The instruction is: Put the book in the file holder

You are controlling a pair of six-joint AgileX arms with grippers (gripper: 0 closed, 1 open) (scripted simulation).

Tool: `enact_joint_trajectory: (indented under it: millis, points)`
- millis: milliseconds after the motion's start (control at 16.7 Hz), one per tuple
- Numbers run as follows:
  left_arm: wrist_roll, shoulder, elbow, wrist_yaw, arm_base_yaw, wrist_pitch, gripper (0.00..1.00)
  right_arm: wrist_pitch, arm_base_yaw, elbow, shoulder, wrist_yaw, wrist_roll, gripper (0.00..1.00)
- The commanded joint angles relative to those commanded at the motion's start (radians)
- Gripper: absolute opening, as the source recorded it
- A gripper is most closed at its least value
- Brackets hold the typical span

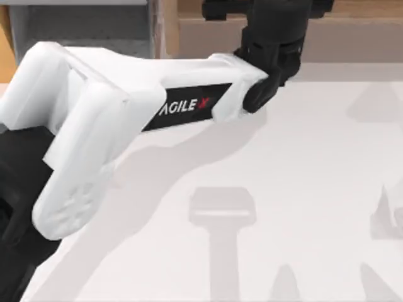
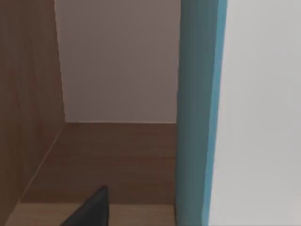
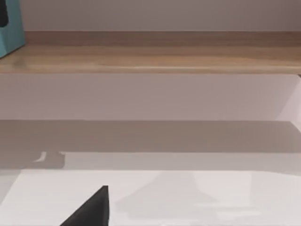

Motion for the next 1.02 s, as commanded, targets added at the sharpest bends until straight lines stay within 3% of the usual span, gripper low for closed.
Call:
enact_joint_trajectory:
  millis: [960,1020]
  points:
    - [-0.002,0.062,0.113,0.026,0.025,-0.053,1.00,0.000,0.000,0.000,0.000,0.000,0.000,1.00]
    - [-0.002,0.062,0.113,0.026,0.025,-0.053,0.92,0.000,0.000,0.000,0.000,0.000,0.000,1.00]
